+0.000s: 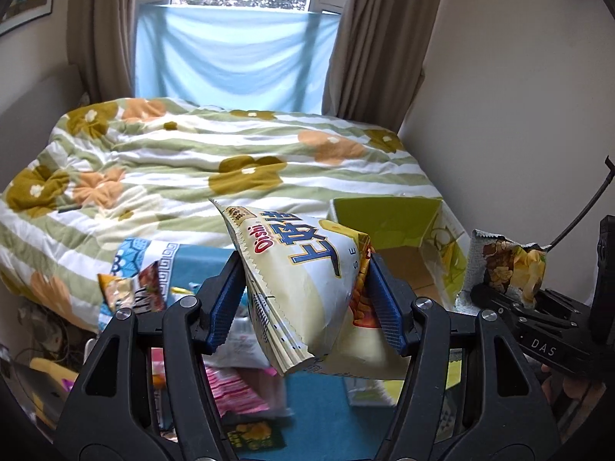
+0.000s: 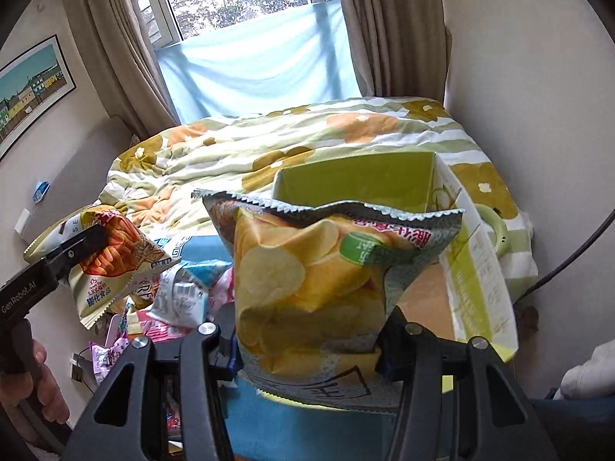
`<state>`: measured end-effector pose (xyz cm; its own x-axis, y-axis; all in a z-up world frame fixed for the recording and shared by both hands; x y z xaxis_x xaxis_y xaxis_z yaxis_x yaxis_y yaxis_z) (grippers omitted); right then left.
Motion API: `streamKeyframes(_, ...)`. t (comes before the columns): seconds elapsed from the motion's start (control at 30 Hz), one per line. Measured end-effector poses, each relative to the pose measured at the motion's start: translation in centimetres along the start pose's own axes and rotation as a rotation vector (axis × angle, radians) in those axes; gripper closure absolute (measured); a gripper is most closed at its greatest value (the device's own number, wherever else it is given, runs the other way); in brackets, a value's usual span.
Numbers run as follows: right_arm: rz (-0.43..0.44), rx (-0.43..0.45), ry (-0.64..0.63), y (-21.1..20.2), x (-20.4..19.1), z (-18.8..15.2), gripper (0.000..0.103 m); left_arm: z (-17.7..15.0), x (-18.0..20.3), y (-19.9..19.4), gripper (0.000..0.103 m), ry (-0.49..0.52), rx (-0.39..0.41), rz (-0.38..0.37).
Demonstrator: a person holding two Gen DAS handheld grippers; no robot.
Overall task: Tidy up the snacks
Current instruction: 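Carry both bags over the cardboard box while left tool opens, dropping the Oishi bag inside, then lower the potato chip bag into the box and open the right tool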
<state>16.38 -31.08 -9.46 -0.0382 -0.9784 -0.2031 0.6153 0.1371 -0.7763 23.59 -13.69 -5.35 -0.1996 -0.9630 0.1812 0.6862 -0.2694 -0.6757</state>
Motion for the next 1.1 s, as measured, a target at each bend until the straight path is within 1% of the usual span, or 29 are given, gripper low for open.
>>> streamKeyframes(0.13,-0.002,-0.007,-0.008,0.8,4.2,2.9,0.055,1.6,4.9,4.5,0.044,0.007,-0.033,-0.016)
streamKeyframes(0.23,-0.01,-0.024,-0.017,2.3,7.0,4.7,0.055,2.0,8.3,8.6,0.044,0.022,-0.078,-0.011)
streamKeyframes(0.33,-0.005,-0.056,-0.026,3.8,9.3,5.7,0.055,1.7,10.5,13.0,0.043,0.033,-0.14,0.007)
streamKeyframes(0.47,0.014,-0.097,-0.042,5.9,11.3,6.5,0.055,1.2,12.2,17.8,0.043,0.04,-0.193,0.019)
streamKeyframes(0.53,0.009,-0.112,-0.053,6.9,12.1,6.9,0.055,1.0,12.6,19.6,0.036,0.04,-0.224,0.027)
streamKeyframes(0.57,0.009,-0.117,-0.055,7.3,12.4,7.0,0.055,1.0,12.7,20.3,0.026,0.039,-0.238,0.027)
streamKeyframes(0.6,0.009,-0.122,-0.058,7.8,12.7,7.2,0.055,1.0,12.6,20.9,0.012,0.04,-0.246,0.037)
streamKeyframes(0.67,0.001,-0.136,-0.063,8.6,13.1,7.4,0.055,1.0,12.4,21.4,0.001,0.047,-0.239,0.079)
streamKeyframes(0.77,0.002,-0.16,-0.074,9.7,13.6,7.4,0.055,0.8,12.0,21.4,0.001,0.063,-0.241,0.116)
streamKeyframes(0.87,0.011,-0.176,-0.077,10.4,14.0,7.4,0.055,0.2,11.3,20.3,0.001,0.061,-0.256,0.141)
streamKeyframes(1.1,0.051,-0.187,-0.124,11.0,13.4,8.3,0.055,-1.1,9.9,16.1,0.001,-0.006,-0.236,0.166)
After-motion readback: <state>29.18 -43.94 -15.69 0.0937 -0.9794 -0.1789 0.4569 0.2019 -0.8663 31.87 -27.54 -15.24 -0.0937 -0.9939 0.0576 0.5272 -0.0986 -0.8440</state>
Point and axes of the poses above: each gripper's, at about its wrist camera, not at the fingertips, and y roughly the way its jaws point, x to its right, z to its top, the point moved 2 cm from there along y, roughly the way its jaws point
